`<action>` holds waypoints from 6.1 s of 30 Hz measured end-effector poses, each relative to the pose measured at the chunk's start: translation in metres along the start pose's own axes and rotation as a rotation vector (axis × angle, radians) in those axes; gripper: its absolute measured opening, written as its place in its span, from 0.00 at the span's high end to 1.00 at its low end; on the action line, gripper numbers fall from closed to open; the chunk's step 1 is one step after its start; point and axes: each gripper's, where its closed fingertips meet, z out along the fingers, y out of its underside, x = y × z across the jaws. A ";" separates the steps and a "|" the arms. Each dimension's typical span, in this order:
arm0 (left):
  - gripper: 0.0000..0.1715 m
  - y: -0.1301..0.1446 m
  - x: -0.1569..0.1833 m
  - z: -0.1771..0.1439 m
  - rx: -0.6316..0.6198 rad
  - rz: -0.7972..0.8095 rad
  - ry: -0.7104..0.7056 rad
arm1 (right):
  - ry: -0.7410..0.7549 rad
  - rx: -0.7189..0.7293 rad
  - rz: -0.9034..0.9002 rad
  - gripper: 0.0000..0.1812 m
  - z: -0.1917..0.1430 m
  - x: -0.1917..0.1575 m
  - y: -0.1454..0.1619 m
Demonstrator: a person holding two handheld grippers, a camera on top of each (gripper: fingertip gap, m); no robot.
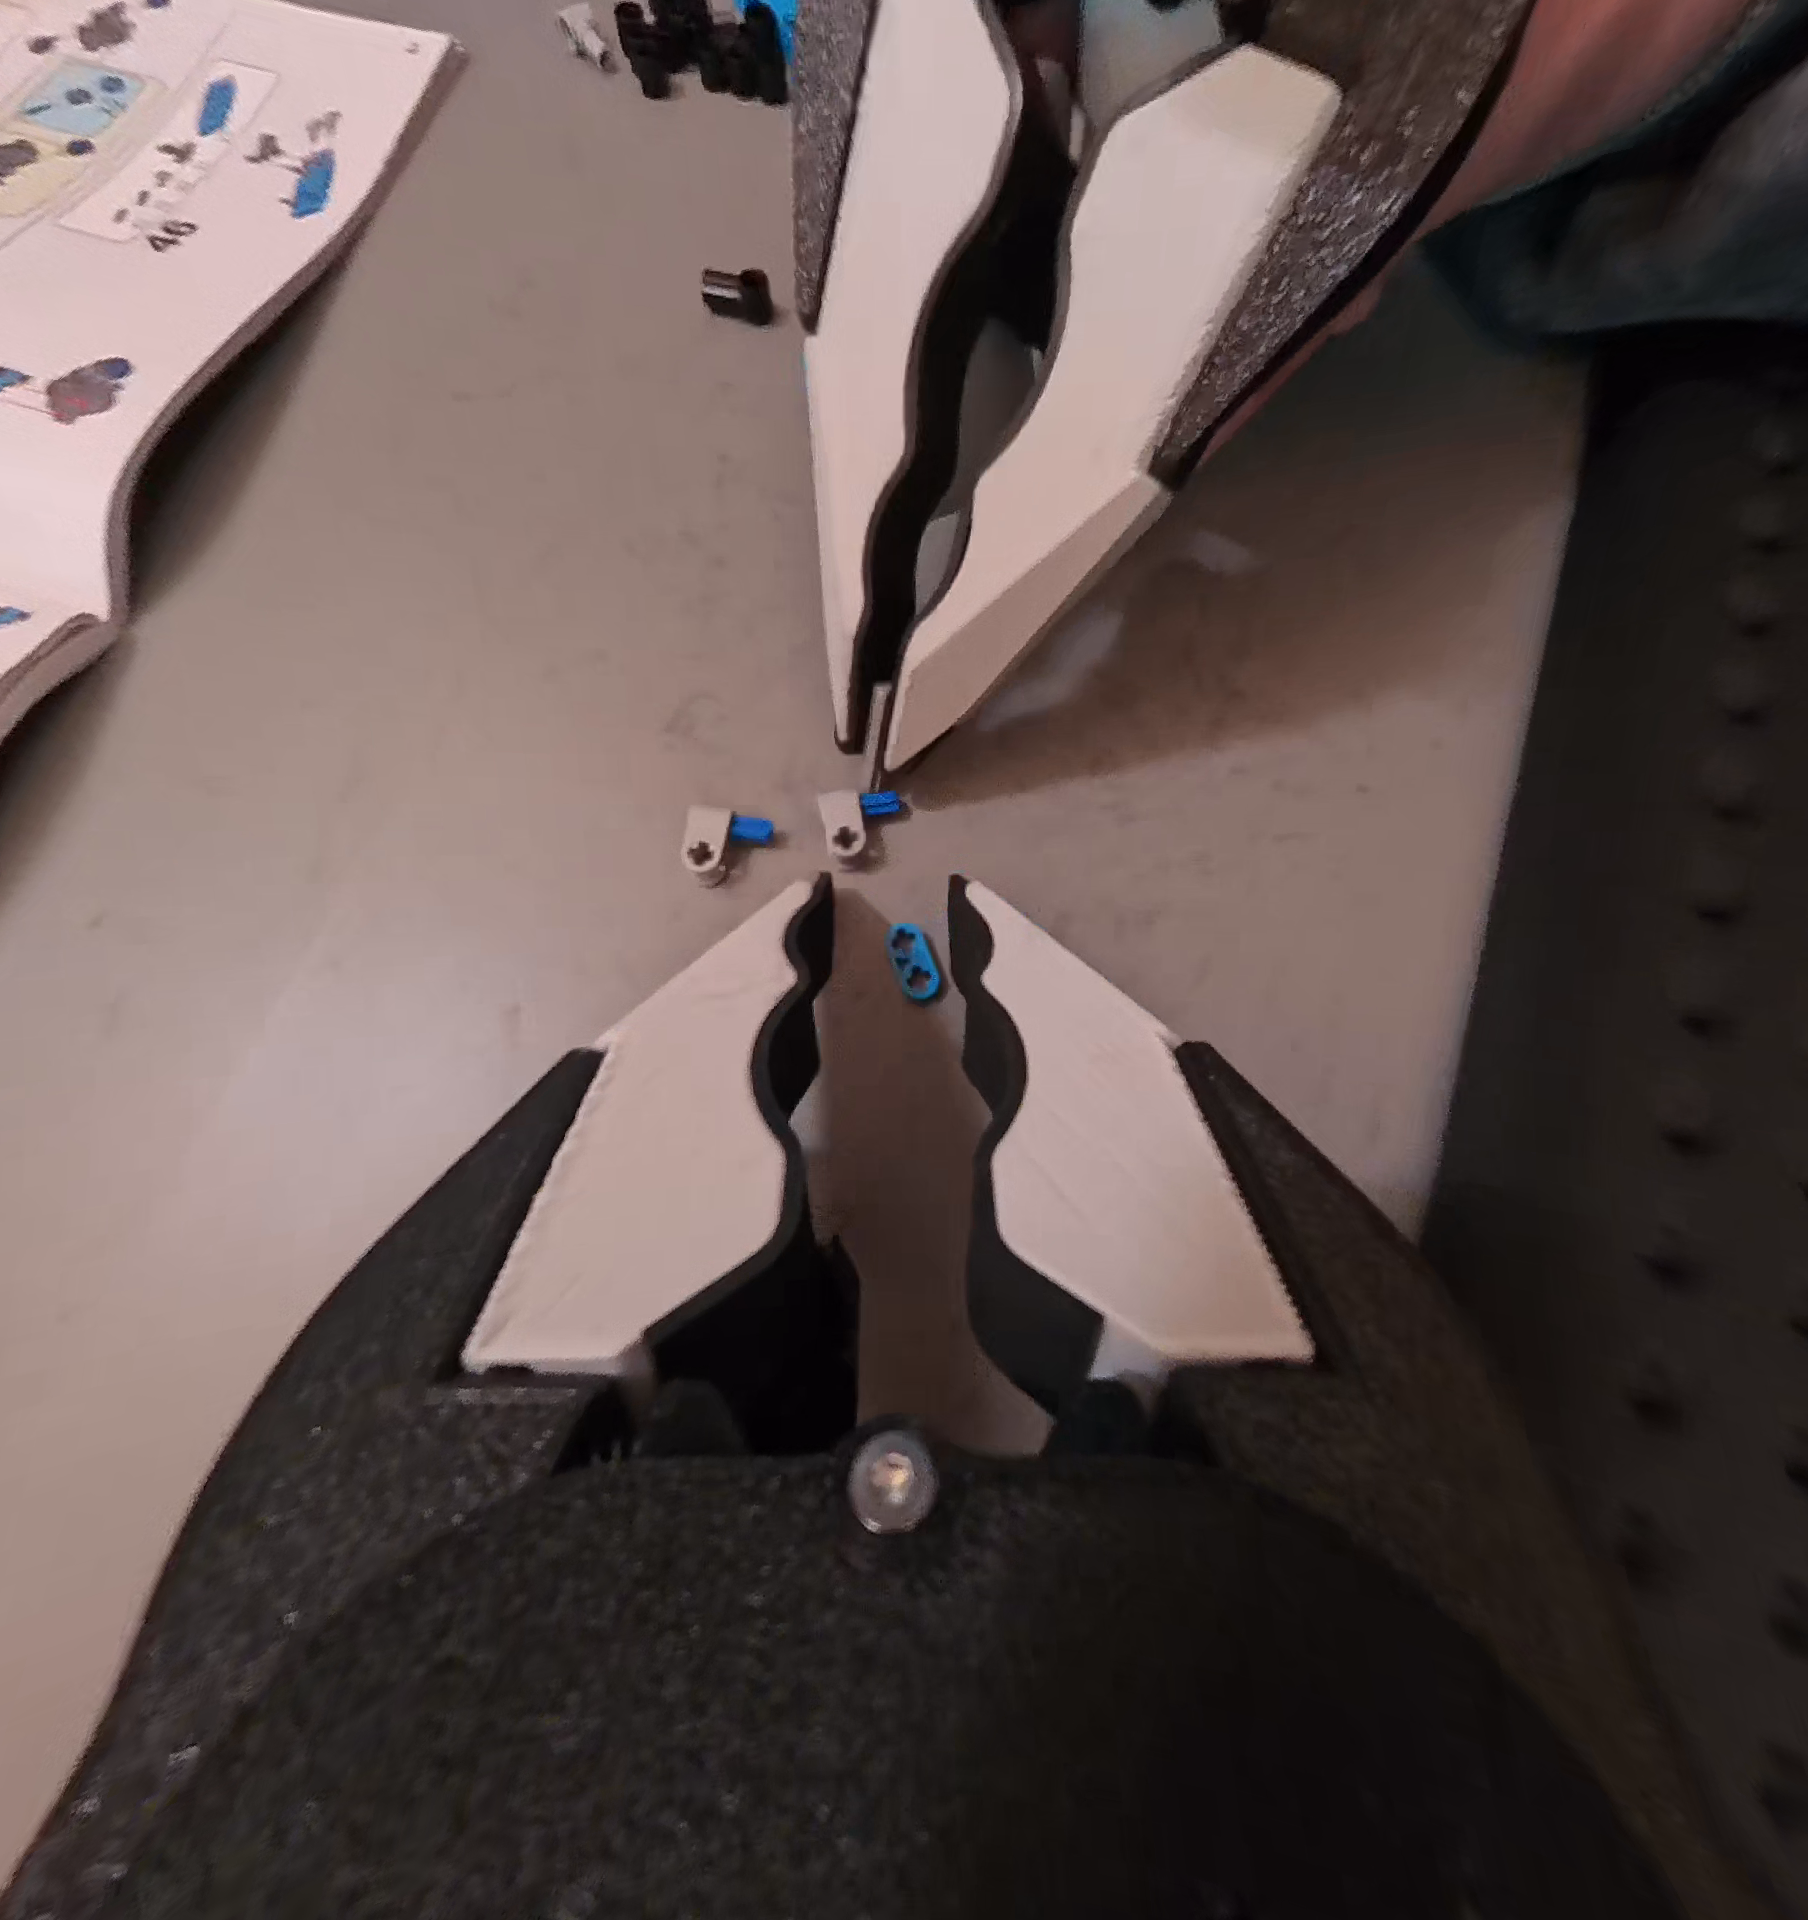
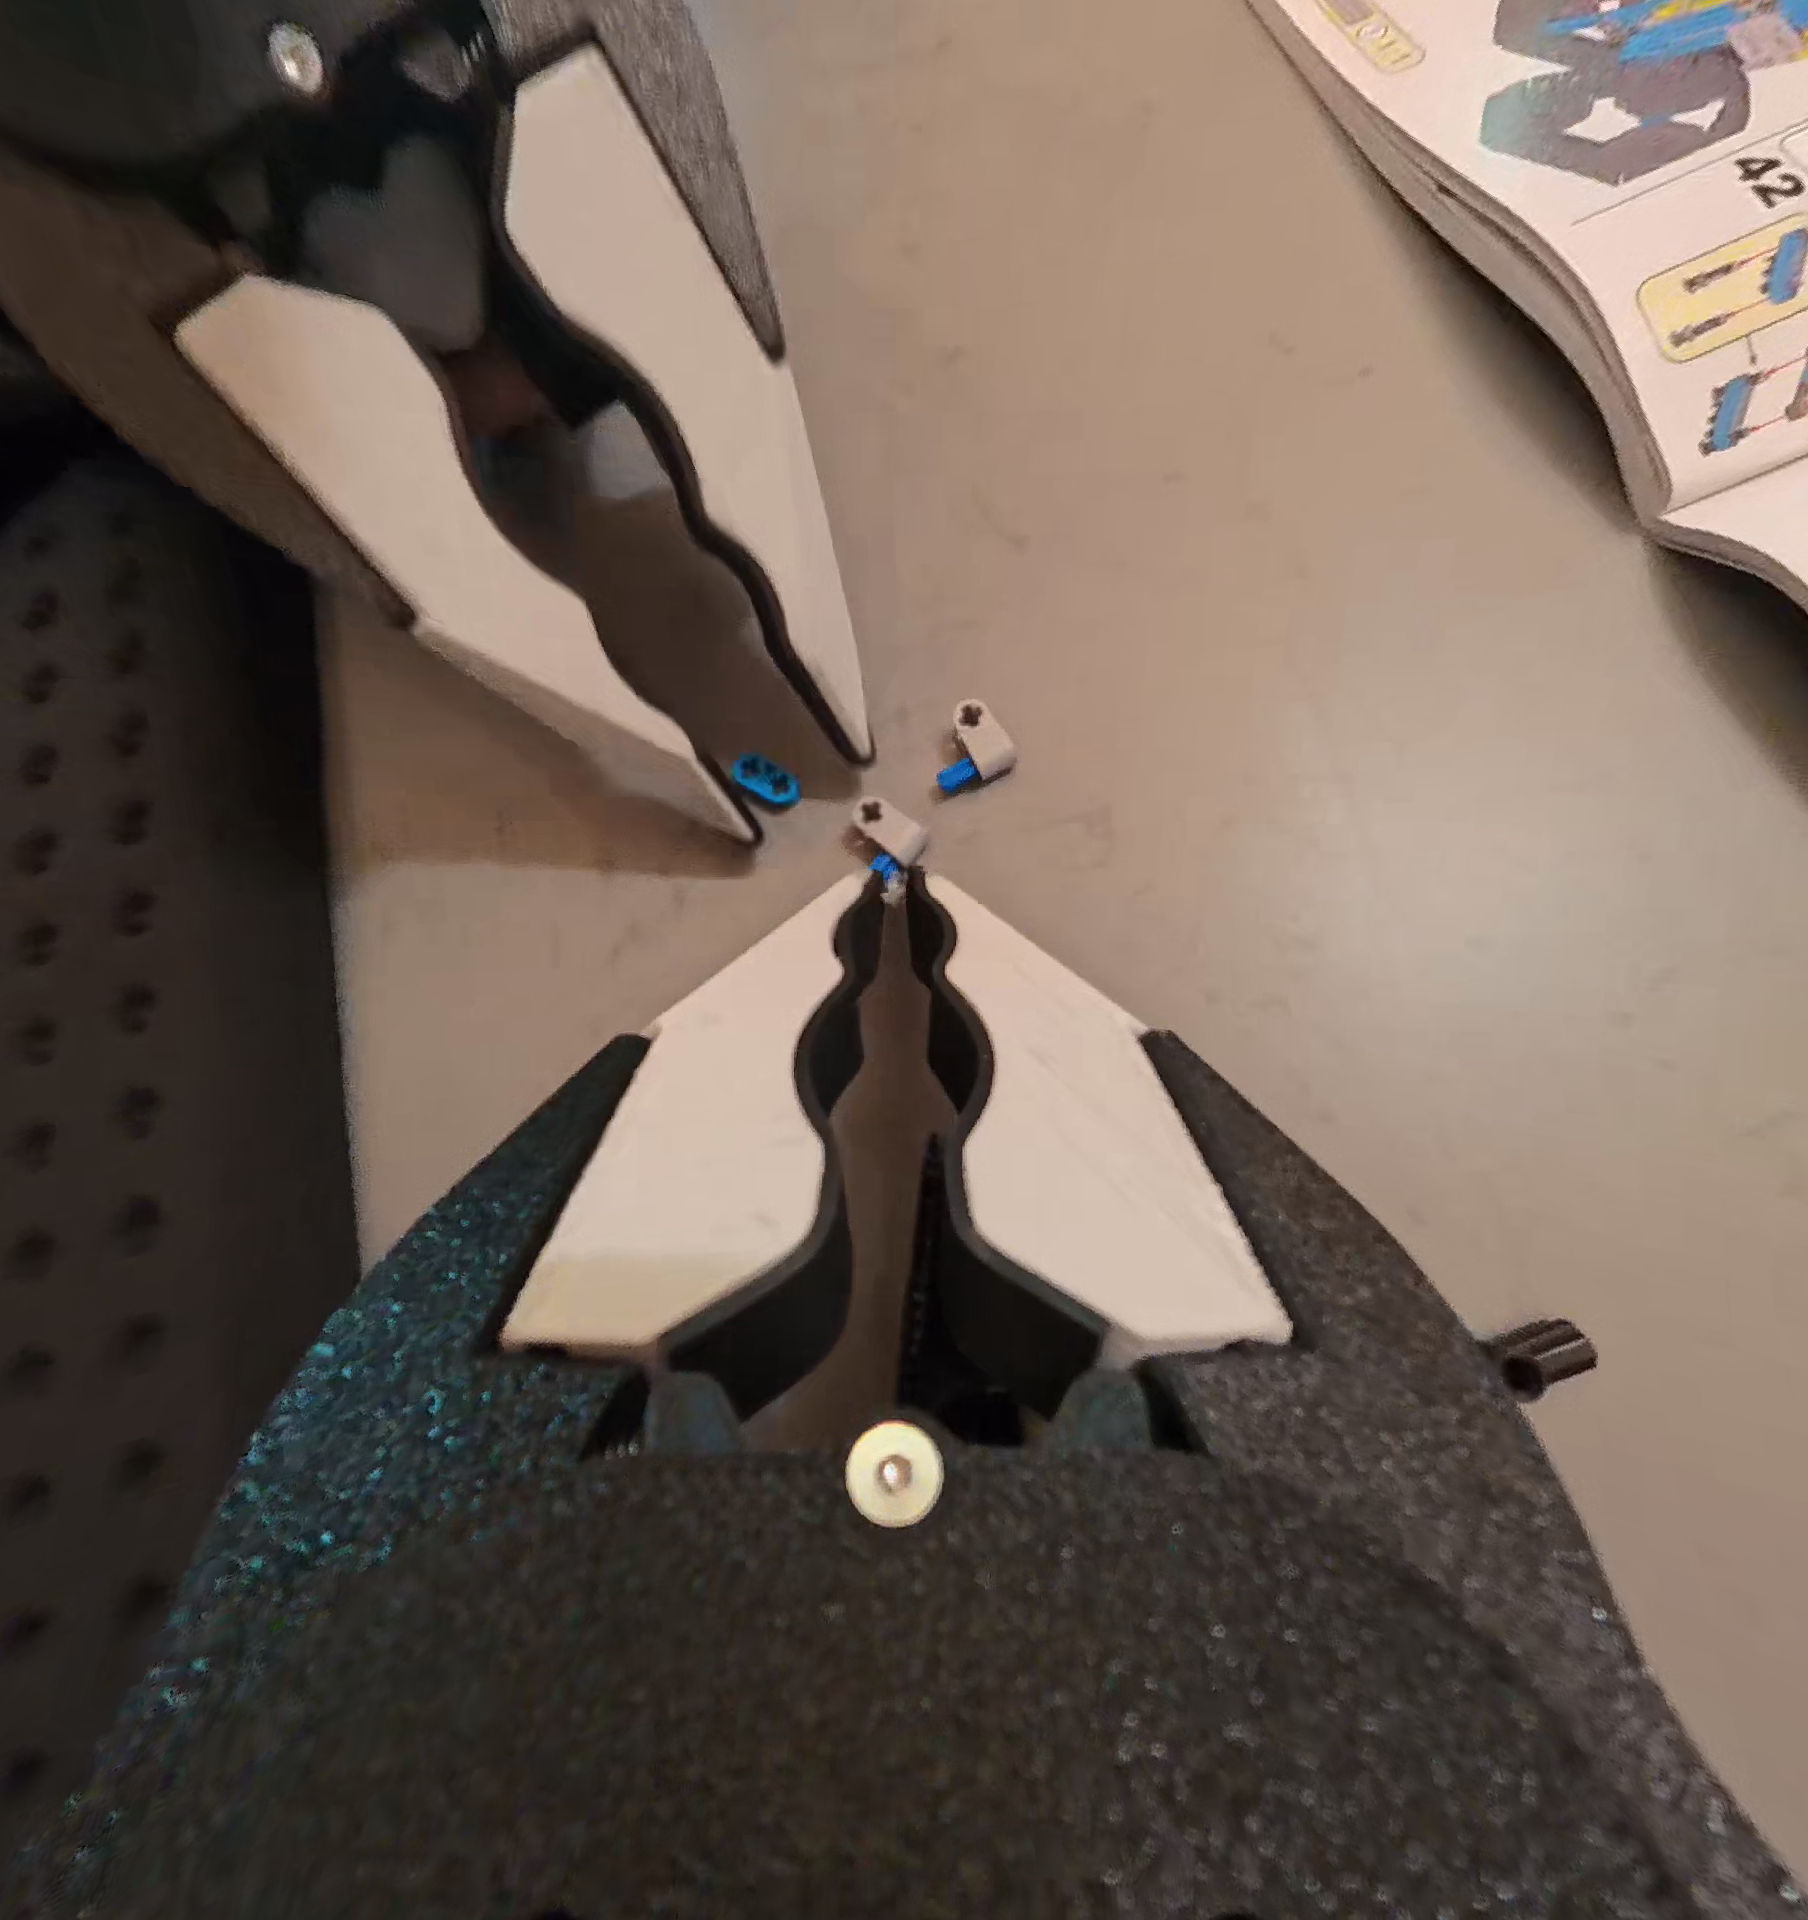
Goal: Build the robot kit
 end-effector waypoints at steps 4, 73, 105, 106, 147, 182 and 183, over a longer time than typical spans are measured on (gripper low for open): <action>0.89 -0.001 -0.011 0.004 -0.005 -0.010 -0.066 | -0.009 -0.002 0.014 0.98 0.002 0.000 0.001; 0.93 0.025 0.054 -0.018 -0.157 0.030 0.055 | 0.006 0.080 0.073 0.98 -0.016 0.012 -0.007; 0.98 0.009 0.034 -0.004 -0.003 0.091 -0.046 | -0.168 -0.323 -0.466 0.98 0.004 -0.041 -0.001; 0.98 0.009 0.034 -0.003 -0.002 0.083 -0.039 | -0.163 -0.331 -0.474 0.98 0.003 -0.041 0.000; 0.91 -0.002 0.021 -0.018 0.078 -0.028 0.142 | -0.253 -0.370 -0.712 0.98 0.002 -0.034 0.004; 0.96 -0.048 0.022 -0.055 0.437 0.011 0.027 | 0.699 0.210 -1.331 0.98 -0.039 -0.052 -0.062; 0.96 -0.050 0.020 -0.057 0.449 0.022 0.006 | 0.688 0.256 -1.268 0.98 -0.040 -0.051 -0.065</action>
